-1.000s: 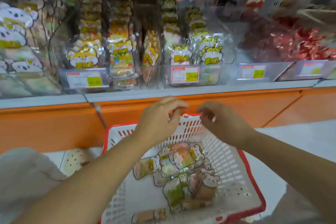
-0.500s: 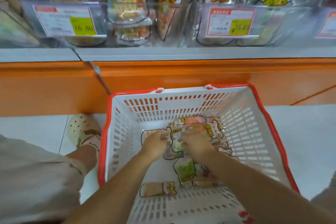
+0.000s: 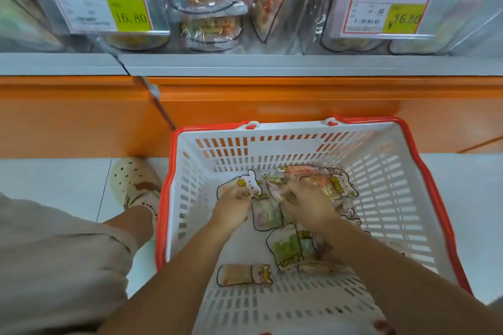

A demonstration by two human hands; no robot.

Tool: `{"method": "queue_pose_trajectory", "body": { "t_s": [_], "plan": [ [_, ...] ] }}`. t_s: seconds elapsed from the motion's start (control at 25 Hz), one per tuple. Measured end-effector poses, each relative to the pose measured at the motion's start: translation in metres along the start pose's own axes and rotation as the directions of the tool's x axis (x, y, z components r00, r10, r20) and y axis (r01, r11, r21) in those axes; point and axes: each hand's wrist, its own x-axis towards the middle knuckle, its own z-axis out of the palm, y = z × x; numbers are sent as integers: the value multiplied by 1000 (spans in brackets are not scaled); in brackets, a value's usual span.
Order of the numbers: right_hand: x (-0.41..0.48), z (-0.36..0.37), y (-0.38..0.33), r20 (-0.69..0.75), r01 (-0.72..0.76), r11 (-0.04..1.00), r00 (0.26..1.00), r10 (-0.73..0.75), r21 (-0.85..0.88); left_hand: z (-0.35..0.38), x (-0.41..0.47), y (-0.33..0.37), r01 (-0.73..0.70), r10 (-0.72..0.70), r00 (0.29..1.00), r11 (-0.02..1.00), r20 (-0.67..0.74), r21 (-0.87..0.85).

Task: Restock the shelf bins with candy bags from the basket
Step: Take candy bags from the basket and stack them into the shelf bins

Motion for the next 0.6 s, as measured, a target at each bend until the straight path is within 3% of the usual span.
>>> {"method": "queue_pose_trajectory", "body": {
  "t_s": [0.08,0.2,0.28,0.36,0.44,0.6],
  "plan": [
    [-14,-6,2,-137,5,984,990,20,179,-2,-3,2,174,-145,982,944,121,-280],
    [-36,2,-22,-189,204,937,970,-153,284,-6,-3,0,265,-124,937,862,326,-432],
    [-44,7,-42,-121,230,900,973,-199,370,-6,4,-5,204,-97,965,858,242,-471],
    [-36,11,-44,-5,28,897,1000,-29,441,-9,19,-16,163,-164,986,865,39,-474],
    [-19,17,-32,107,-183,915,982,154,360,-13,29,-26,174,-251,962,869,-108,-463],
    [14,34,-28,217,-219,961,959,180,167,-10,41,-44,234,-371,906,839,-202,-491]
  ]
}}
